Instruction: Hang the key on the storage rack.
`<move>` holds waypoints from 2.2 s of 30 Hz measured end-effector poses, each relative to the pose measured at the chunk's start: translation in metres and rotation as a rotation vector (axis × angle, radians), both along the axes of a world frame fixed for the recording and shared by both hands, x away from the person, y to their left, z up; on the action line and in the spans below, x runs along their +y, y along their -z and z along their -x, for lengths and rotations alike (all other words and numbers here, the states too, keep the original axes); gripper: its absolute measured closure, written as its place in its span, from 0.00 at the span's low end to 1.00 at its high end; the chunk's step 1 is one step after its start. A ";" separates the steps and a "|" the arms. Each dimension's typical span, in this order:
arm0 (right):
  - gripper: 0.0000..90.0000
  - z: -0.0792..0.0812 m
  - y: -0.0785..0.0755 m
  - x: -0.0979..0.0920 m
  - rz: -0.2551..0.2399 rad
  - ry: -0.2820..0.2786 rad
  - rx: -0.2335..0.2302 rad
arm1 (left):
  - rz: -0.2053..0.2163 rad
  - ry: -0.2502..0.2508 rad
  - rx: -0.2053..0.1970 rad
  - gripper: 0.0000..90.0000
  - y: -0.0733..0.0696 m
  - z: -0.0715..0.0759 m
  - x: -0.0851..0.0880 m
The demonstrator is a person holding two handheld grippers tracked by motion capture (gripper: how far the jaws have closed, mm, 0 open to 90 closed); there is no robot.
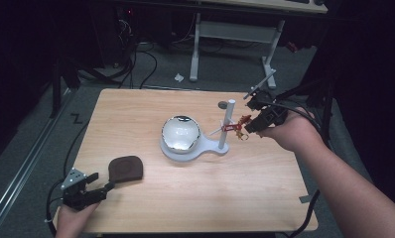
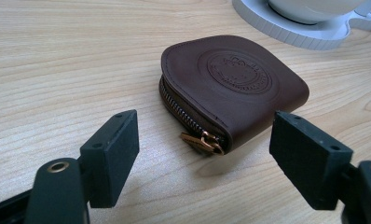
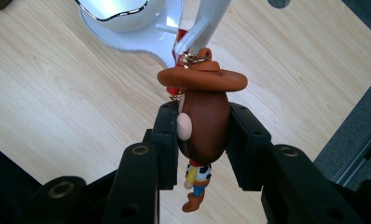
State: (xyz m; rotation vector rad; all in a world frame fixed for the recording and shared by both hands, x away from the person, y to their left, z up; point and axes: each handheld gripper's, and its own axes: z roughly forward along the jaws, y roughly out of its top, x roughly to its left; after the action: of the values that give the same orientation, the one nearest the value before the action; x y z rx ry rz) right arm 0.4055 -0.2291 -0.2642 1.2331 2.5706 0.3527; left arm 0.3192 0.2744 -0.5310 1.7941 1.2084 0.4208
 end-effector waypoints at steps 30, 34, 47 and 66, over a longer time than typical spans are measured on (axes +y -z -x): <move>0.74 -0.019 0.012 0.008 0.026 0.004 -0.022 | 0.001 0.002 0.003 0.28 0.001 0.000 0.001; 0.74 -0.014 0.010 0.004 0.020 0.011 -0.022 | -0.003 0.004 0.004 0.28 0.001 0.000 0.000; 0.74 -0.008 0.018 -0.008 -0.004 0.024 -0.020 | -0.008 0.006 0.007 0.28 0.001 0.000 -0.001; 0.74 0.003 -0.008 -0.013 -0.033 0.029 -0.082 | -0.011 0.010 0.008 0.28 0.001 0.000 -0.003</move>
State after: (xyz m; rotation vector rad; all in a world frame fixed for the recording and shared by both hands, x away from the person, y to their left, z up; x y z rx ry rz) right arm 0.4020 -0.2417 -0.2559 1.2388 2.4849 0.4330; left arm 0.3192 0.2716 -0.5321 1.8119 1.2040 0.4158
